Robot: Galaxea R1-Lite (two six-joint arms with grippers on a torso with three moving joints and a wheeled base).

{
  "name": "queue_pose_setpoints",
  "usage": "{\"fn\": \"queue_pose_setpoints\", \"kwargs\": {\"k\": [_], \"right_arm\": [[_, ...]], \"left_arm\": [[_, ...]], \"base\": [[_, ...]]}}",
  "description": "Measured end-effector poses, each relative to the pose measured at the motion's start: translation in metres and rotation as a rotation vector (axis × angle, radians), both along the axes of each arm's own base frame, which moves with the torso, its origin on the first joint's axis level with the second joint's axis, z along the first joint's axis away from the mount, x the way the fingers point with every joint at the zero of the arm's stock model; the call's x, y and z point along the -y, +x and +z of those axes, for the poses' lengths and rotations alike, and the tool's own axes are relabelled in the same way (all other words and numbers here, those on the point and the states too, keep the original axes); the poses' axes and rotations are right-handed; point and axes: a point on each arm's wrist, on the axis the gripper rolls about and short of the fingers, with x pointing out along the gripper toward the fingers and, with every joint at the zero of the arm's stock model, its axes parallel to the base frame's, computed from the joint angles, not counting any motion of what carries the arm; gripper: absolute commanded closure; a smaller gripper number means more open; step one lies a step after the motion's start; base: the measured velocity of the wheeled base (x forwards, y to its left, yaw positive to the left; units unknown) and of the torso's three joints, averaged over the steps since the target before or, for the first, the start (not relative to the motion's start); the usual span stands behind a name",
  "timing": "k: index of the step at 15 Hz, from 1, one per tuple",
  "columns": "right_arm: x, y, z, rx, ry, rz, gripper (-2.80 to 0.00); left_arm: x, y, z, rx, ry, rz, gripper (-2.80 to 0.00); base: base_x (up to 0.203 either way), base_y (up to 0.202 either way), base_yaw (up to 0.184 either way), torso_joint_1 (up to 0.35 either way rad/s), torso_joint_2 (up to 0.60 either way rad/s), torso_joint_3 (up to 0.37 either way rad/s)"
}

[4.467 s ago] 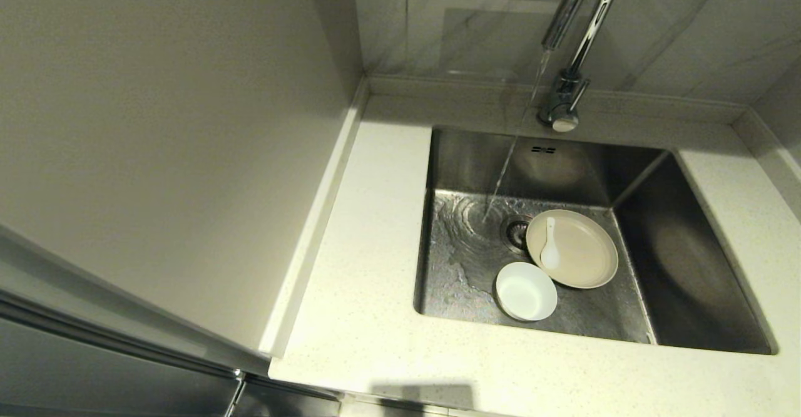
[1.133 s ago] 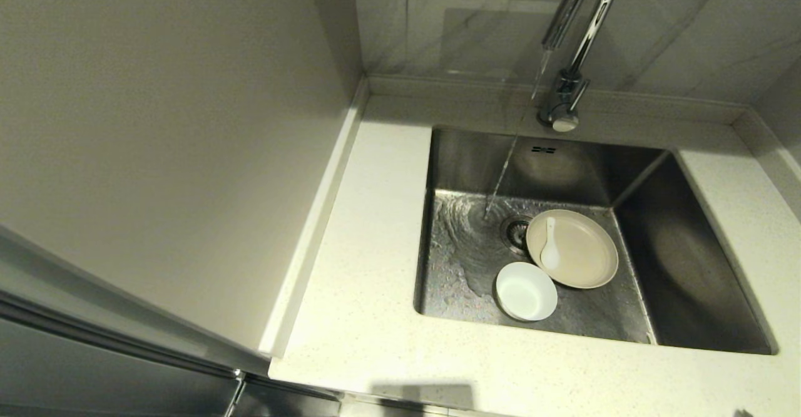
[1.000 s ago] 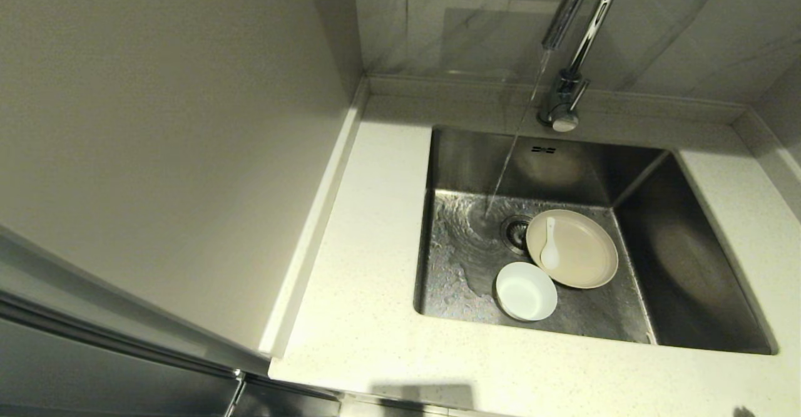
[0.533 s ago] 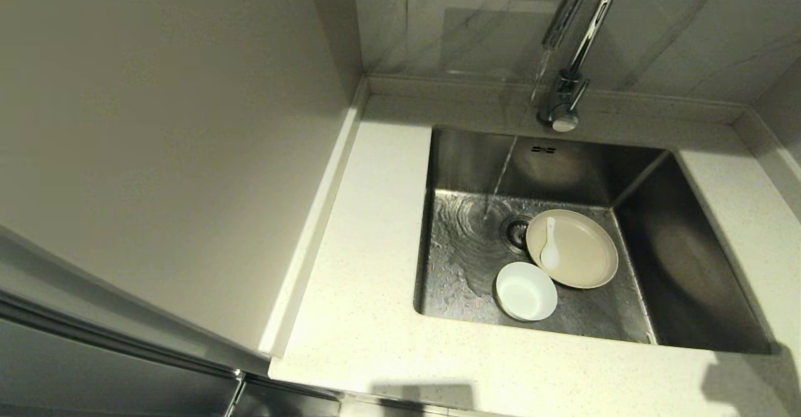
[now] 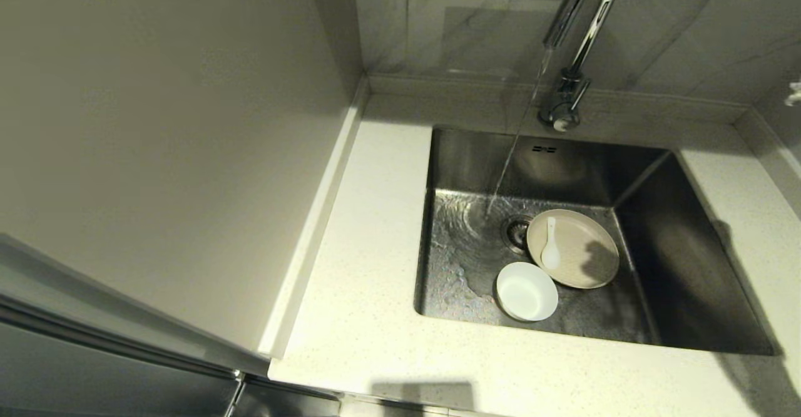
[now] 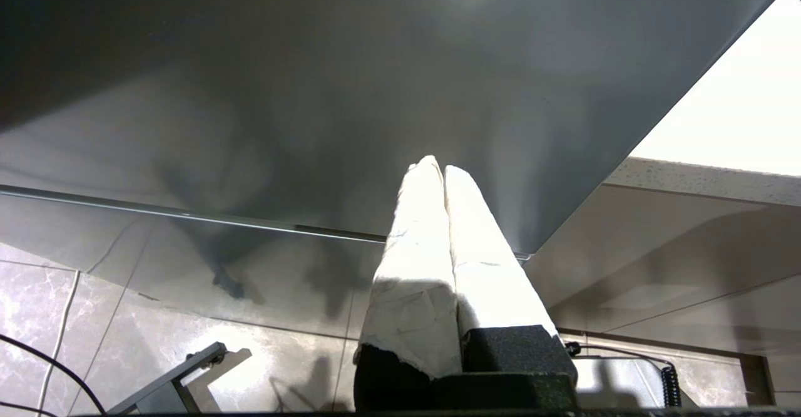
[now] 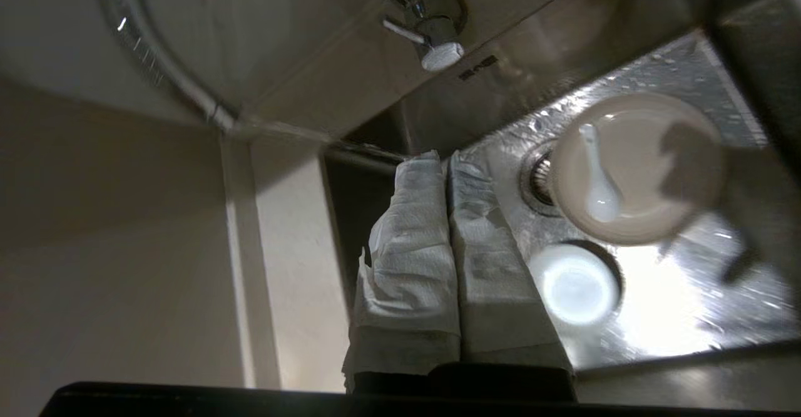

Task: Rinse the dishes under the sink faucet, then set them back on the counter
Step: Turn off the faucet

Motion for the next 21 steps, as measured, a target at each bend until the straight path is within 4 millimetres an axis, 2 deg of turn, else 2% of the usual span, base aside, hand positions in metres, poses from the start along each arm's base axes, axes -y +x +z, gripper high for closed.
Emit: {"fn": "queue_pose_setpoints", "kwargs": {"k": [2, 5, 8, 11, 17, 21], "right_arm": [[0.006, 0.037, -0.005, -0.026, 0.044, 0.038, 0.0], [0.017, 0.079, -0.012, -0.065, 0.085, 0.17, 0.0], [0.031, 0.113, -0.012, -0.07, 0.131, 0.298, 0.0], [0.039, 0.143, -0.023, -0.091, 0.133, 0.33, 0.0], [0.041, 0.176, -0.057, -0.146, -0.022, 0.381, 0.0], [0.025, 0.195, -0.061, -0.048, -0.101, 0.434, 0.0]], "left_arm": [[0.0, 0.0, 0.0, 0.0, 0.0, 0.0, 0.0], [0.0, 0.0, 0.0, 0.0, 0.0, 0.0, 0.0], [0.0, 0.0, 0.0, 0.0, 0.0, 0.0, 0.0], [0.0, 0.0, 0.0, 0.0, 0.0, 0.0, 0.0], [0.0, 0.0, 0.0, 0.0, 0.0, 0.0, 0.0], [0.0, 0.0, 0.0, 0.0, 0.0, 0.0, 0.0]], "base": [[0.0, 0.0, 0.0, 0.0, 0.0, 0.0], [0.0, 0.0, 0.0, 0.0, 0.0, 0.0], [0.0, 0.0, 0.0, 0.0, 0.0, 0.0], [0.0, 0.0, 0.0, 0.0, 0.0, 0.0], [0.0, 0.0, 0.0, 0.0, 0.0, 0.0], [0.0, 0.0, 0.0, 0.0, 0.0, 0.0]]}}
